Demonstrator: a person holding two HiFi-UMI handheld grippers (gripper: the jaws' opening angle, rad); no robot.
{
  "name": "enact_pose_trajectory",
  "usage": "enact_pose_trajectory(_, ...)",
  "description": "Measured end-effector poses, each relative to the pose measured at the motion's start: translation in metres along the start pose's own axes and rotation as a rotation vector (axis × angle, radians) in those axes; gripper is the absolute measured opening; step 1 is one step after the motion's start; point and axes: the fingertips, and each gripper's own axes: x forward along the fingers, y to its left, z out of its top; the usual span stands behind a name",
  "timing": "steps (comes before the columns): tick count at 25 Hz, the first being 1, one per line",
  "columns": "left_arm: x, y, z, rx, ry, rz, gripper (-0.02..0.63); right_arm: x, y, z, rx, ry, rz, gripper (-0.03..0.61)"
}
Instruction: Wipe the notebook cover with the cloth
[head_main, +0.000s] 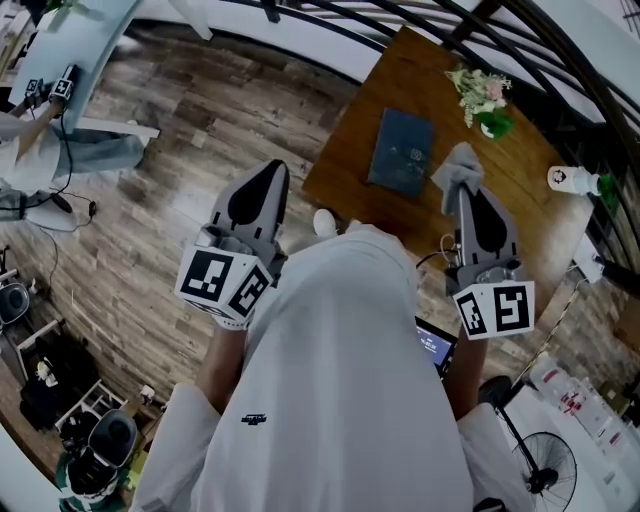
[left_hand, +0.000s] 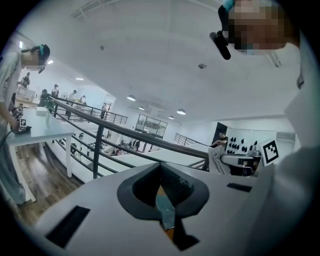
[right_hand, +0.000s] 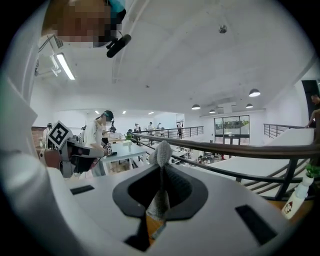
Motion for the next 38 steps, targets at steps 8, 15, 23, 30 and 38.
enact_pose_trajectory(8, -0.003, -0.004, 0.017, 0.038, -0.031, 0.000, 0.020, -0.001, 0.005, 0.000, 0.024, -0.045, -0.006, 0.031)
enact_pose_trajectory(15, 0.001, -0.020, 0.018, 0.057, -0.030, -0.031, 0.020, -0.010, 0.010, -0.002, 0.052, -0.058, -0.018, 0.031)
enact_pose_trajectory(23, 0.007, -0.030, 0.018, 0.067, -0.034, -0.055, 0.020, -0.022, 0.009, 0.006, 0.056, -0.083, -0.050, 0.028)
enact_pose_trajectory(30, 0.005, -0.038, 0.013, 0.058, -0.024, -0.071, 0.020, -0.024, 0.016, 0.004, 0.043, -0.072, -0.026, 0.028)
enact_pose_trajectory(38, 0.005, -0.046, 0.008, 0.059, -0.018, -0.076, 0.020, -0.024, 0.017, 0.004, 0.059, -0.088, -0.024, 0.028)
